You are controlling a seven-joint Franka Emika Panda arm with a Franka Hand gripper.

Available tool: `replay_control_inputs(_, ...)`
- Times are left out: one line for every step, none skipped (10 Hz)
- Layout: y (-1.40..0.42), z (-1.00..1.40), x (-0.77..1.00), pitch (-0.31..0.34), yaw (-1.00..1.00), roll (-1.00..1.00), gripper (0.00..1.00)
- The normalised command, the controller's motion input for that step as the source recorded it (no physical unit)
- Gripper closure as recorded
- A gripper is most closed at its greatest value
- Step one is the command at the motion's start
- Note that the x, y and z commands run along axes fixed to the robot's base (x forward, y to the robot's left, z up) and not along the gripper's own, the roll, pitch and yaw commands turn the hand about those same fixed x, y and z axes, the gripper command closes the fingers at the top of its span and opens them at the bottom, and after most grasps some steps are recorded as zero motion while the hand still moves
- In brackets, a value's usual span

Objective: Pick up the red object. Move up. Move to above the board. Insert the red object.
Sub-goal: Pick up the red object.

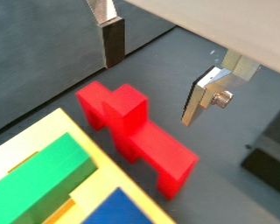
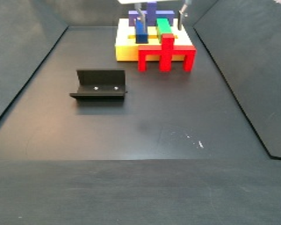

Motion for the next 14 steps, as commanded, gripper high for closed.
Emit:
replay_control_inputs(-0.25, -0.22, -0.33, -0.057, 0.01, 0.19, 0.00)
replay_control_inputs(-0.19, -0.33, -0.13, -0.023, 0.02, 0.11, 0.00)
replay_control_inputs(-0.11, -0.26, 0.00, -0.087, 0.01, 0.00, 0.00)
replay_control_inputs(-0.08, -0.36, -0.05, -0.101, 0.00, 0.00, 0.00)
replay_control_inputs(0.00, -0.33, -0.08, -0.096, 0.00, -0.02, 0.00)
replay_control_inputs(0.05, -0.15, -0.11, -0.064, 0.00, -0.01, 0.00)
replay_control_inputs(0.08, 0.00, -0.12, -0.039, 0.00, 0.00, 0.00)
replay_control_inputs(0.05, 0.00, -0.11, -0.044, 0.00, 0.02, 0.00)
replay_control_inputs(0.01, 0.00, -0.11, -0.020, 0.00, 0.05, 0.00)
replay_control_inputs(0.00, -0.07, -0.08, -0.011, -0.01, 0.05, 0.00)
replay_control_inputs(0.09, -0.18, -0.12, -0.020, -0.03, 0.00, 0.00)
replay_control_inputs(0.00, -0.21, 0.00, -0.044, 0.00, 0.00, 0.00)
replay_control_inputs(0.00, -0.11, 0.00, -0.016, -0.01, 0.00, 0.00)
replay_control_inputs(-0.01, -0.05, 0.00, -0.009, 0.00, 0.00, 0.00)
